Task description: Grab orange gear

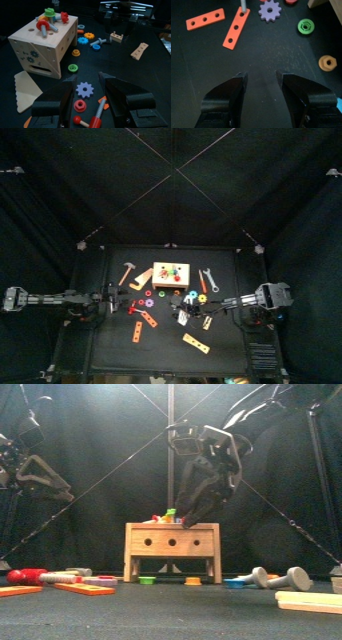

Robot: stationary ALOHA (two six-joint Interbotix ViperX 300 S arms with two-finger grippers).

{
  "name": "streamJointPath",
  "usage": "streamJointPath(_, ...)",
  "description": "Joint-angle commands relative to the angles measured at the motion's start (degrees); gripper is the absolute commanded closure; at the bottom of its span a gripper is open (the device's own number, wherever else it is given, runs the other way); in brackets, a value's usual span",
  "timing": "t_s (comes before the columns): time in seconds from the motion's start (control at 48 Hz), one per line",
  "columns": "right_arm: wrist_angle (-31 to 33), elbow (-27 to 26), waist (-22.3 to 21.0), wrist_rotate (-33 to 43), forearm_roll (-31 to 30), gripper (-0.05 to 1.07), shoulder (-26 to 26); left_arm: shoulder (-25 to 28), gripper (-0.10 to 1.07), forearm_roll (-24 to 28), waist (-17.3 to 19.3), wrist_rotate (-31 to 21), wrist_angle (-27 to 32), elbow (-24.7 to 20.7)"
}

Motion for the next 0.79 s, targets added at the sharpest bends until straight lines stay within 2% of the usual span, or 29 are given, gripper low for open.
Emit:
streamJointPath(0.0, 0.88, 1.49, 0.00, 2.72, -0.35, 0.19, -4.22, 0.26, 0.17, 0.09, -0.09, 0.00, -0.62, -1.76)
streamJointPath(0.25, 5.71, 7.82, 1.41, 12.13, -1.76, 0.19, -10.28, 0.44, 0.17, 0.09, 1.23, -0.09, -0.88, -2.46)
streamJointPath(0.417, 10.99, 10.20, 1.93, 18.81, -5.27, 0.19, -13.62, 0.44, 0.17, 0.09, 1.49, 0.09, -0.88, -2.64)
streamJointPath(0.583, 17.14, 12.04, 1.67, 26.63, -10.63, 0.19, -14.85, 0.53, 0.17, 0.09, 2.64, 0.18, -0.97, -2.81)
streamJointPath(0.771, 19.95, 13.80, 1.58, 36.12, -15.64, 0.19, -14.15, 0.53, 0.17, 0.00, 4.39, 0.00, -0.97, -2.90)
